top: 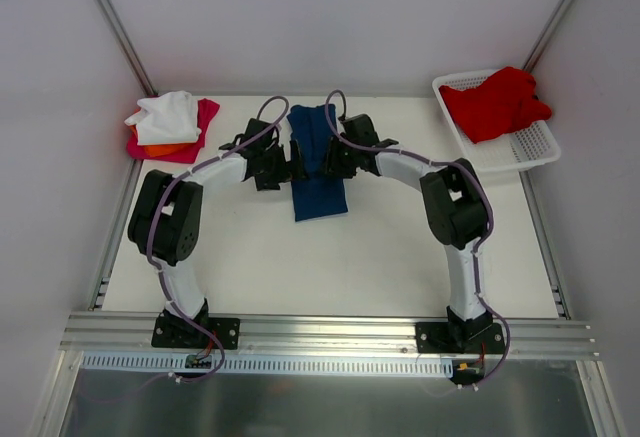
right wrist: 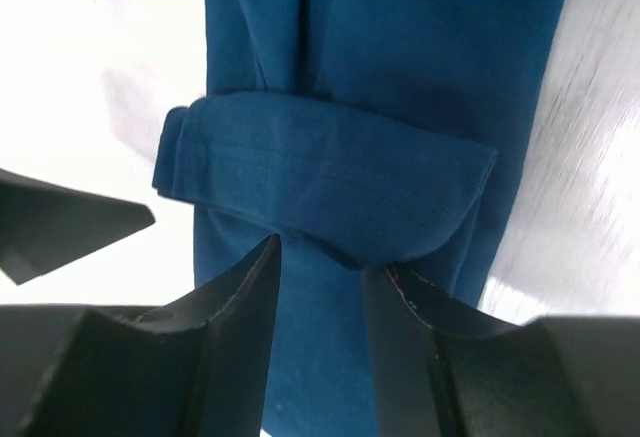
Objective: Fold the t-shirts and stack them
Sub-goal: Fold the folded rectangular tshirt in 1/3 of the way
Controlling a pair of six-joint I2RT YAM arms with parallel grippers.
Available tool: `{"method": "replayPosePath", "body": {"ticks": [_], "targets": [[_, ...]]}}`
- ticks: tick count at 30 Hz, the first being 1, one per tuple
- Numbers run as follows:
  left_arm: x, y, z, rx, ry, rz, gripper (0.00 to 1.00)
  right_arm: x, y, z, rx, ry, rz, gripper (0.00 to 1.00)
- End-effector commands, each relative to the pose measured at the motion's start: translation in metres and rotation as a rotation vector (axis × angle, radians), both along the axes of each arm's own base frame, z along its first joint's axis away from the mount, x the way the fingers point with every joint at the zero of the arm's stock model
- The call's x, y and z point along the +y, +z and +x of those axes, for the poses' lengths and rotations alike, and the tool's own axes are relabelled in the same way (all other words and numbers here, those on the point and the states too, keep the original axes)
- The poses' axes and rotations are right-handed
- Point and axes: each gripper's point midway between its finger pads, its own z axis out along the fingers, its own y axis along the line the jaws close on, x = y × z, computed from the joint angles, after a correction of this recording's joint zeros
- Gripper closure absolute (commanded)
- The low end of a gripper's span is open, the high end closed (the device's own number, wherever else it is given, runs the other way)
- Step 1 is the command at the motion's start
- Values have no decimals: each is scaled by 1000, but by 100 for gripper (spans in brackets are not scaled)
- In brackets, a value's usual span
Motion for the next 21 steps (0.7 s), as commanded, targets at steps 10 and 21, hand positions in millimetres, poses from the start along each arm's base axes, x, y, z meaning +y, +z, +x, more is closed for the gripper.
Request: {"method": "replayPosePath", "body": {"ticks": [10, 21], "targets": [[0, 25, -2, -60, -5, -11, 1, -16, 41, 48, -109, -47, 47, 60], [1, 20, -6, -48, -5, -10, 1, -39, 54, 79, -161, -111, 38, 59]]}}
